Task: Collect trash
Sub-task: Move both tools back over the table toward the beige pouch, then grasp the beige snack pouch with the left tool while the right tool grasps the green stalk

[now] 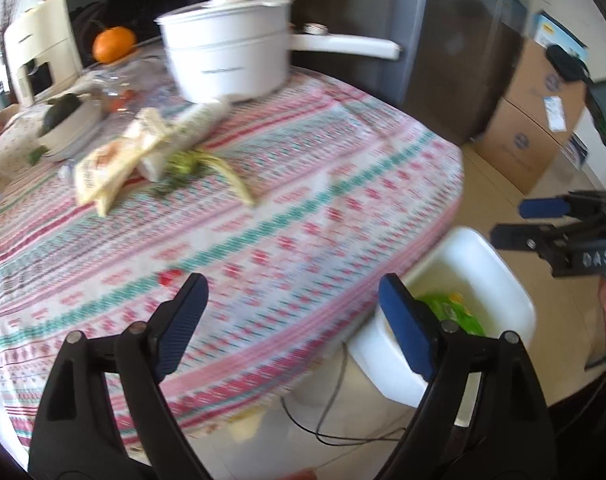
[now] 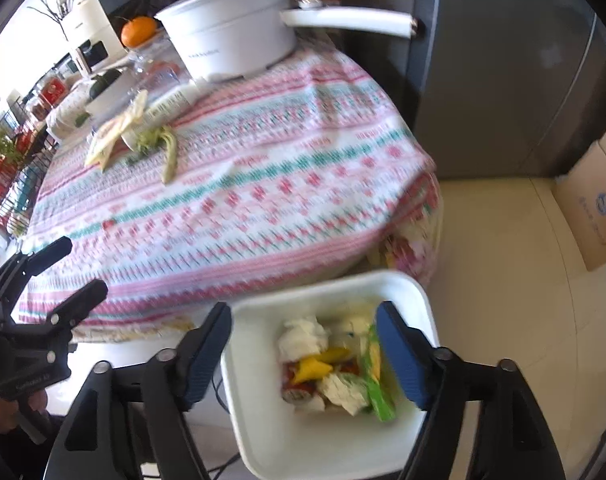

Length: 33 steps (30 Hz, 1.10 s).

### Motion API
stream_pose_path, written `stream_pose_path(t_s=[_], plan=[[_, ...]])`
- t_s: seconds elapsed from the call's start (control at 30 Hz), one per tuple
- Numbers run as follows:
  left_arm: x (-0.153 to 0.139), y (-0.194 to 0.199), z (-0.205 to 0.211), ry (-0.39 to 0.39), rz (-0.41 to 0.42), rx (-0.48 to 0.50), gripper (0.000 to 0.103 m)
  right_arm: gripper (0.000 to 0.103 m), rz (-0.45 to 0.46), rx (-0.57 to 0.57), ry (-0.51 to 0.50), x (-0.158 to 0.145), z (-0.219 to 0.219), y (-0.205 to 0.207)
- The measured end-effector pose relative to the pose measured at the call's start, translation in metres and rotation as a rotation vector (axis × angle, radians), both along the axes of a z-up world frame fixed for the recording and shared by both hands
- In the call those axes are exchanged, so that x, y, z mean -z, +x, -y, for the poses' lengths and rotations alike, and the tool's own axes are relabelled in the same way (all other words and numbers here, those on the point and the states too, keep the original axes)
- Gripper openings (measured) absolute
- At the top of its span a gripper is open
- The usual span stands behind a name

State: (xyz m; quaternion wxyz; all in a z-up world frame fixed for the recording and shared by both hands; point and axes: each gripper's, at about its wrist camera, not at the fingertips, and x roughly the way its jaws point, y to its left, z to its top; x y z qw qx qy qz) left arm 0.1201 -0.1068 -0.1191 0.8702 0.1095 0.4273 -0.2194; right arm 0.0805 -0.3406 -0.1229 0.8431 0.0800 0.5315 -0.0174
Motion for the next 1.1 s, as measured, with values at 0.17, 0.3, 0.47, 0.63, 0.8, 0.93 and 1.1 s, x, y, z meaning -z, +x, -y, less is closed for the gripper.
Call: stream_pose_path(t_s=[0.17, 0.3, 0.47, 0.63, 0.8, 0.93, 1.1], plan=[[-0.002, 0.027, -0.025, 0.053, 0.058, -0.083, 0.088, 0.08, 0.02, -0.009, -0.017, -0.002, -0.019, 0.017], [0.011, 0.063, -0.045, 0.149, 0.098, -0.157, 0.088, 0.081, 0.021, -0.001, 0.0, 0.002, -0.028, 0.029], [0.033, 0.111, -0.077, 0.236, 0.136, -0.252, 0.088, 0.081, 0.027, 0.017, 0.007, 0.008, -0.036, 0.045], [0.046, 0.144, -0.082, 0.31, 0.182, -0.247, 0.088, 0.081, 0.043, 0.006, 0.019, 0.011, -0.045, 0.069], [0.054, 0.166, -0.072, 0.403, 0.238, -0.194, 0.088, 0.081, 0.011, 0.013, 0.055, 0.026, -0.053, 0.109], [0.063, 0.179, -0.062, 0.494, 0.264, -0.145, 0.08, 0.081, 0.023, -0.009, 0.039, 0.035, -0.067, 0.134], [0.073, 0.196, -0.062, 0.529, 0.238, -0.145, 0.053, 0.081, 0.048, -0.053, 0.046, 0.044, -0.086, 0.16]])
